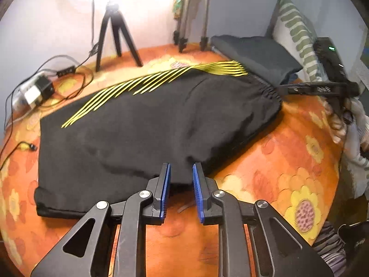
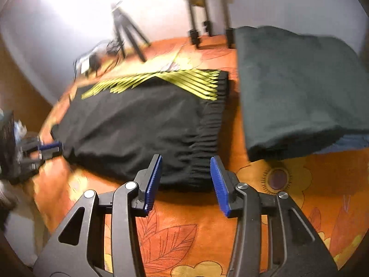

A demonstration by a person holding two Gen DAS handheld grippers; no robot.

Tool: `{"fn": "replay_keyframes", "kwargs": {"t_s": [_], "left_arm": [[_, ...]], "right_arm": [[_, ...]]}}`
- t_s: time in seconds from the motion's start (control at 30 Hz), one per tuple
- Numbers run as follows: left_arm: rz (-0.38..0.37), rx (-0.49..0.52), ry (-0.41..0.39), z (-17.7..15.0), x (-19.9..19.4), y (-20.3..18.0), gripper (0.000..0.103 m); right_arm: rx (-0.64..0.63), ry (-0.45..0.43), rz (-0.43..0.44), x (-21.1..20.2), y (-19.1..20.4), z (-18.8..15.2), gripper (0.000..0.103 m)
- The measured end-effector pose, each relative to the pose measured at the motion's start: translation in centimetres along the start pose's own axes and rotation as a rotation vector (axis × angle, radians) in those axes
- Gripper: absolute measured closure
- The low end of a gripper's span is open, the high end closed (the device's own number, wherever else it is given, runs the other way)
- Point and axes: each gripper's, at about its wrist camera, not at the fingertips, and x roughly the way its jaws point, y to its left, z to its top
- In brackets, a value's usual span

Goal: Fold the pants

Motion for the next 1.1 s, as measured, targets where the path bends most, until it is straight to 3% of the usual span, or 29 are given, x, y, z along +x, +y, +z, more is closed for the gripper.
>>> {"fn": "replay_keyframes", "kwargs": {"t_s": [0.1,0.2,0.6,0.9,1.1], "left_arm": [[-0.038,0.047,-0.017,0.4,0.2,-2.9,0.083],[-0.085,0.111,-0.032,0.9,1.0,-6.4,0.065],[-0.166,0.406,-0.008,5.2,6.8,-17.8,0.059],[-0.137,0.497,0.033,6.5,10.5,-20.9,0.059],[-0.127,0.454,0.057,7.1,12.6,-20.2,0.059]], "right_arm": [[0.04,-0.002,-0.006,0.5,-1.2,1.2,0.058],[0.052,0.032,0.006,1.8,-1.6,2.3,0.058],[0.109,0.092,0.051,2.8,-3.2,1.6,0.058],[0.189,0.079,0.126,1.9,-5.3,1.9,0.058],[0.25,0.068,0.181,1.8,-6.1,2.6,0.058]]}}
